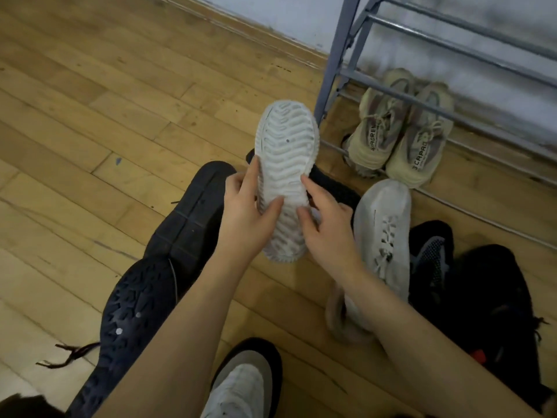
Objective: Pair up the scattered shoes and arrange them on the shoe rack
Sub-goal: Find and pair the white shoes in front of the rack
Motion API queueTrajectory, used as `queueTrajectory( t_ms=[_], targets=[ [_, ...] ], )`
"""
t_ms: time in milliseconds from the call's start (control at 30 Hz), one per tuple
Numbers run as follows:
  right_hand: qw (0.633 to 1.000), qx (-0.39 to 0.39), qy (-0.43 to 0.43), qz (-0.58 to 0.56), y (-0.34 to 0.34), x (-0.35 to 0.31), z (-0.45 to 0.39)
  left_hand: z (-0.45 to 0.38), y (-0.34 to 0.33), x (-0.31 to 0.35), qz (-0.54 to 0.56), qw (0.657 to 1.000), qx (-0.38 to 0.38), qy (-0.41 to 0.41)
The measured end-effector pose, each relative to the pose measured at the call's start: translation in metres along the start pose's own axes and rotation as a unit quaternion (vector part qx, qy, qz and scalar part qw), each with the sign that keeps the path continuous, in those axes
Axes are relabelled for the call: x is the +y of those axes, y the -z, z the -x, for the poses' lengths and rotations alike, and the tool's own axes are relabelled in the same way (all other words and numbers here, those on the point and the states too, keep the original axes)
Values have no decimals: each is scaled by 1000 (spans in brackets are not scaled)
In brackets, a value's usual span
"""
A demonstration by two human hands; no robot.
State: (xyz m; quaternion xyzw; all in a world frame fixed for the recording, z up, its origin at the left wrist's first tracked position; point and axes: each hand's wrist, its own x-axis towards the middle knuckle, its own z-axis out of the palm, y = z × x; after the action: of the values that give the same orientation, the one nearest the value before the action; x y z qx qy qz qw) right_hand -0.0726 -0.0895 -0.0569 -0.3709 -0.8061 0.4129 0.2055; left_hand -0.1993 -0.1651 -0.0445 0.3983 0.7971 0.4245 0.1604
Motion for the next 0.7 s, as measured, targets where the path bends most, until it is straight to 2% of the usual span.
queueTrajectory(
  t_ms=[100, 233, 467, 600, 700],
  targets=[
    [999, 27, -21, -40, 29, 1, 23, 11, -13, 25, 24, 999, -5, -34],
    [994, 79, -64, -41, 66, 7, 55, 28, -34, 57, 44, 995, -44, -75],
    [966, 236, -82, -64, 146, 24, 119, 60, -96, 127, 65, 976, -183, -103],
    [947, 309, -89, -13, 179, 45, 153, 82, -142, 154, 99, 951, -268, -119],
    [938, 335, -85, 30, 196, 60, 168, 95, -169, 163, 54, 949, -276, -141]
  ],
)
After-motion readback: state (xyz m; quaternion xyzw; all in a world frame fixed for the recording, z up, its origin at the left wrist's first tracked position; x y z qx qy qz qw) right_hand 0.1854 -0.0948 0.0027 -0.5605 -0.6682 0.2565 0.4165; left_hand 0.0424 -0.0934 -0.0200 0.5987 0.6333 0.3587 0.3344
